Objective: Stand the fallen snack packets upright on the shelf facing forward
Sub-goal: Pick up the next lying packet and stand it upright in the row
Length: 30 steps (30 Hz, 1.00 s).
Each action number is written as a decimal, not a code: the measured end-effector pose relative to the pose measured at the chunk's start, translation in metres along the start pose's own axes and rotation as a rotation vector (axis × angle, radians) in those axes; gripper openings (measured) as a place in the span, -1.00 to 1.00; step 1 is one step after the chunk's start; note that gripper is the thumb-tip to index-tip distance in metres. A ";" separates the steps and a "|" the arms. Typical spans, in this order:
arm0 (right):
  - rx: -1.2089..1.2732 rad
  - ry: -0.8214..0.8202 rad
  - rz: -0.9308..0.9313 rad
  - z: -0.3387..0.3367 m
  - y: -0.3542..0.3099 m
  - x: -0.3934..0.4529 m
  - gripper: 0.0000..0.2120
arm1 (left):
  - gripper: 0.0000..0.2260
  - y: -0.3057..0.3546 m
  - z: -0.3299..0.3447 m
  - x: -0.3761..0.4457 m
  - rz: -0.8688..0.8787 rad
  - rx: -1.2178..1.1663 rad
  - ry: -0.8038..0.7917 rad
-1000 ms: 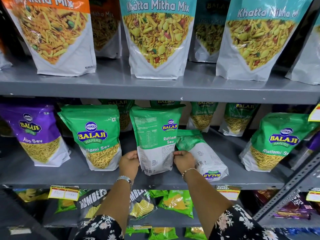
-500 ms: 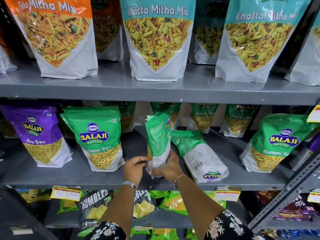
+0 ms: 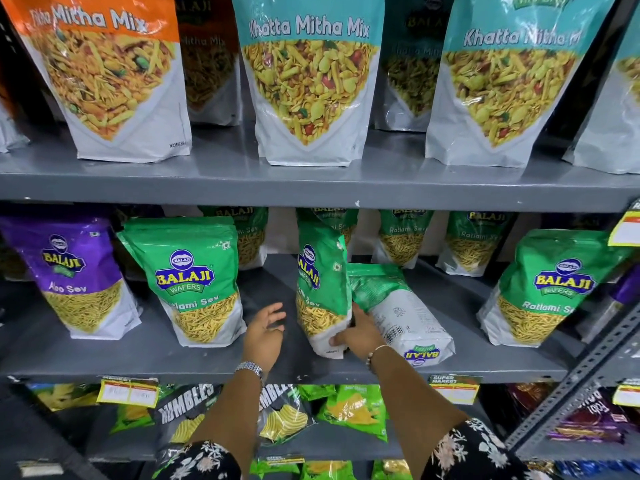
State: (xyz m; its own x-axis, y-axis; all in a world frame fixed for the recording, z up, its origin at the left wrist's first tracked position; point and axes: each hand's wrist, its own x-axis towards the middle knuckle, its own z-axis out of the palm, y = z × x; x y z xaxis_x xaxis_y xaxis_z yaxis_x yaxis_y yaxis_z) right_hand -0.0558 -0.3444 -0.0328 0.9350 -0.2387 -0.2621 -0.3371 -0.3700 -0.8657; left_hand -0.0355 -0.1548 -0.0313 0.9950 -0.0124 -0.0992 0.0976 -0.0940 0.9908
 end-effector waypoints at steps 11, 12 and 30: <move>-0.196 -0.172 -0.008 -0.038 -0.010 0.025 -0.29 | -0.39 0.003 -0.002 0.019 -0.050 -0.040 -0.060; -0.223 -0.180 -0.009 -0.042 -0.011 0.028 -0.32 | -0.39 0.005 -0.002 0.020 -0.071 -0.068 -0.063; -0.014 0.040 0.006 -0.014 0.017 0.033 -0.66 | -0.74 0.001 0.013 0.034 -0.035 0.089 0.000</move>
State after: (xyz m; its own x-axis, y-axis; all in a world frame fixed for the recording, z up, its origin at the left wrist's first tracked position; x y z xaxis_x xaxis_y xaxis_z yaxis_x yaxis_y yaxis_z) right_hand -0.0323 -0.3707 -0.0498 0.9279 -0.2766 -0.2501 -0.3447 -0.3805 -0.8582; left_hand -0.0018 -0.1680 -0.0352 0.9910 -0.0071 -0.1339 0.1304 -0.1822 0.9746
